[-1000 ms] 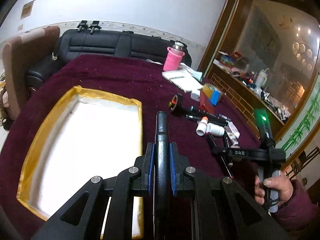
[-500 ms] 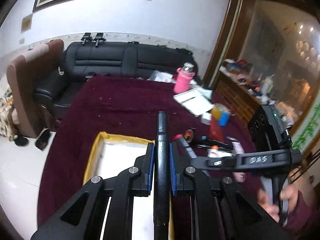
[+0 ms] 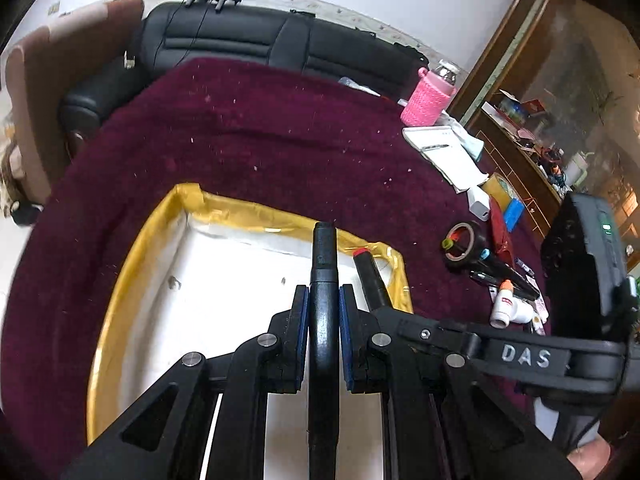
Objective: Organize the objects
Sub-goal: 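Lower both grippers' markers into the white box and open both grippers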
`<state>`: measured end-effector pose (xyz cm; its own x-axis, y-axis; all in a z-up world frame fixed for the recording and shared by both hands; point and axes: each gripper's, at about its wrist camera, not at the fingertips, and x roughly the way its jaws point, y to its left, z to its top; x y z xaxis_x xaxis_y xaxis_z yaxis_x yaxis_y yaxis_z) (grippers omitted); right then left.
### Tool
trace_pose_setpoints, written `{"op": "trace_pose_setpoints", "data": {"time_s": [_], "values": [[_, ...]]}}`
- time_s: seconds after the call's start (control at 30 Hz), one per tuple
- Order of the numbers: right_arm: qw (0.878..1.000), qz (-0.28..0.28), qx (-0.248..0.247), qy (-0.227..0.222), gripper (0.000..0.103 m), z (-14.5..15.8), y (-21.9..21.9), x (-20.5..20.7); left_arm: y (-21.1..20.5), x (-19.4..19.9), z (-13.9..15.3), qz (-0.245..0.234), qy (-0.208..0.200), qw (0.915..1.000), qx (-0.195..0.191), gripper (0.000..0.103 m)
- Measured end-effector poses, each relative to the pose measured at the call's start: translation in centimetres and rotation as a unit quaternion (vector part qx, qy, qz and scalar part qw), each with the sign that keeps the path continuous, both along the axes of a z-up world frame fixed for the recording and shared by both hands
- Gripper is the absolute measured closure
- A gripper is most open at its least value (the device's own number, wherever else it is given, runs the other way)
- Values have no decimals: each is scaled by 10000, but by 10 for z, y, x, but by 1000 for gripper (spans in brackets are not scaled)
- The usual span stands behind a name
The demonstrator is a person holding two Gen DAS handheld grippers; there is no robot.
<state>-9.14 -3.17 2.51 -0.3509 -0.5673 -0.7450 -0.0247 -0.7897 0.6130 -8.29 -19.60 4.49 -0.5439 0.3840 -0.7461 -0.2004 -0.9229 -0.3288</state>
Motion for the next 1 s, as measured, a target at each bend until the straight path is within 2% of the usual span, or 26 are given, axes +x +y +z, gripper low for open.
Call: {"op": "trace_pose_setpoints", "data": {"time_s": [0.1, 0.17, 0.23, 0.3, 0.37, 0.47, 0.53, 0.6, 0.83, 1.0], "values": [[9998, 80, 169, 17, 90, 3, -5, 4, -1, -4, -8, 61, -36, 10000, 39, 92], [9997, 136, 218, 19, 90, 1, -8, 4, -7, -5, -14, 147, -70, 9998, 85, 87], [9997, 118, 199, 61, 90, 1, -9, 4, -14, -10, -19, 232, -110, 9994, 245, 73], [9997, 113, 155, 181, 89, 3, -5, 4, -25, -12, -23, 308, -186, 9981, 500, 54], [9993, 102, 115, 348, 87, 10, -1, 9, -39, -13, -27, 533, -308, 9952, 764, 53], [9976, 56, 186, 669, 87, 26, 6, 19, -52, -6, -32, 791, -380, 9923, 875, 53], [9960, 64, 308, 833, 87, 34, 9, 23, -53, 0, -36, 899, -458, 9920, 763, 53], [9958, 188, 393, 801, 87, 32, 8, 21, -53, 8, -40, 1028, -520, 9915, 596, 53], [9962, 550, 236, 631, 87, 23, -7, 22, -60, 38, -39, 1169, -529, 9895, 661, 52], [9956, 617, 90, 701, 87, 35, -2, 30, -56, 42, -36, 1128, -699, 9897, 543, 52]]}}
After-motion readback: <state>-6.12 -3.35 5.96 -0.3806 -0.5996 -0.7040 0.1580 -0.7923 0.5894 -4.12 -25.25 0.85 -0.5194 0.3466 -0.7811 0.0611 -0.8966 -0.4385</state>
